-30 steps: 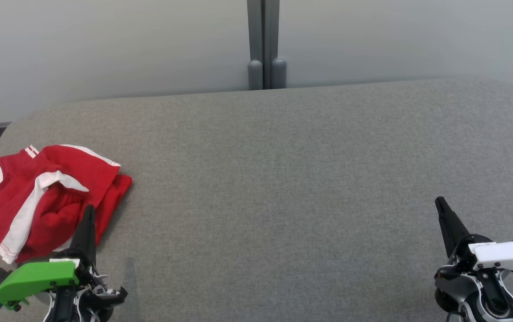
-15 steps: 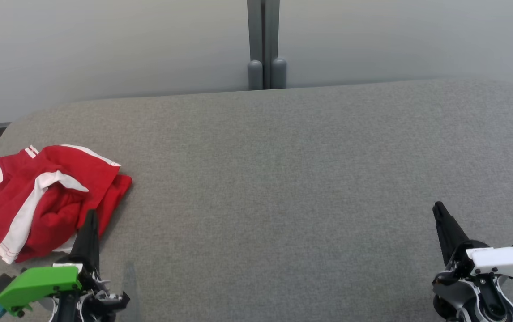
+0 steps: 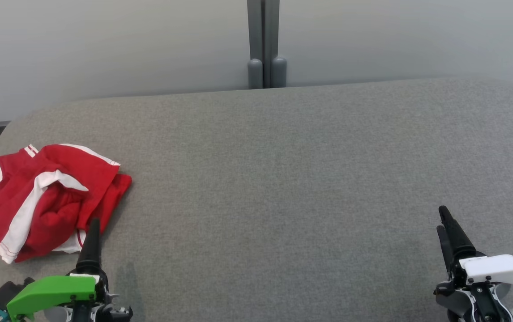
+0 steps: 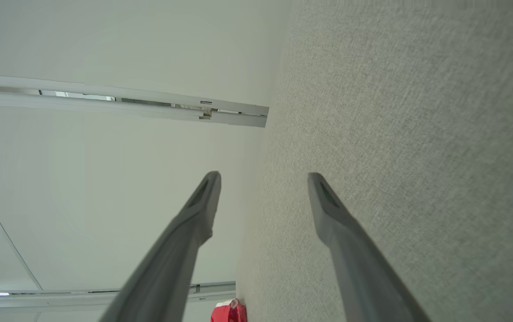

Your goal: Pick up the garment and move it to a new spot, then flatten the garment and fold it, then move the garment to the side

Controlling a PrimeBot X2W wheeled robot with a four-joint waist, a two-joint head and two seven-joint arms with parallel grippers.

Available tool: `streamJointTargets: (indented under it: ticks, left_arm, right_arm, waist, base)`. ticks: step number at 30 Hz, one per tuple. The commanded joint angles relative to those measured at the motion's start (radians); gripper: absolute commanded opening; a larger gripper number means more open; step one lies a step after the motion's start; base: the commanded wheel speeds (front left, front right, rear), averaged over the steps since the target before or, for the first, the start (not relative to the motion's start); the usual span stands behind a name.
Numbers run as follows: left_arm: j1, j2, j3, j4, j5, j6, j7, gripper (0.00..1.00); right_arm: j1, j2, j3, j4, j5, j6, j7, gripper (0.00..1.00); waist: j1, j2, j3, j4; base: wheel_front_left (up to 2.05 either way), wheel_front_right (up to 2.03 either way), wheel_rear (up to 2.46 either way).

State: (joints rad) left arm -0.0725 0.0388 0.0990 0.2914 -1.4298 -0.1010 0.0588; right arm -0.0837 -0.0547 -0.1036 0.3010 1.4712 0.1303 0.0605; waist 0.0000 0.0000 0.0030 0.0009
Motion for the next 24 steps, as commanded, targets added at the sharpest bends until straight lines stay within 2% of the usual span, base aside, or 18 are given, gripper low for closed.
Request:
streamJointTargets:
  ticks: [1,11,24]
  left_arm:
    - [-0.039,0.010,-0.003,-0.015,0.064,-0.005,-0.013,1.00]
    - [-0.056,0.021,-0.063,-0.004,0.307,0.001,-0.056,1.00]
    - [-0.073,0.046,-0.122,0.015,0.524,0.039,-0.105,1.00]
  right_arm:
    - [-0.033,-0.014,-0.001,-0.017,-0.057,0.000,-0.013,1.00]
    - [-0.049,-0.024,0.022,-0.018,-0.283,0.000,-0.057,1.00]
    - [-0.061,-0.028,0.028,-0.030,-0.510,0.000,-0.106,1.00]
  waist:
    - [0.0000,0.0000,0.001,0.000]
    - [0.0000,0.0000,0.006,0.005]
    - [0.0000,0.0000,0.007,0.006]
  base:
    - [0.00,0.00,0.00]
    - [0.00,0.00,0.00]
    - [0.00,0.00,0.00]
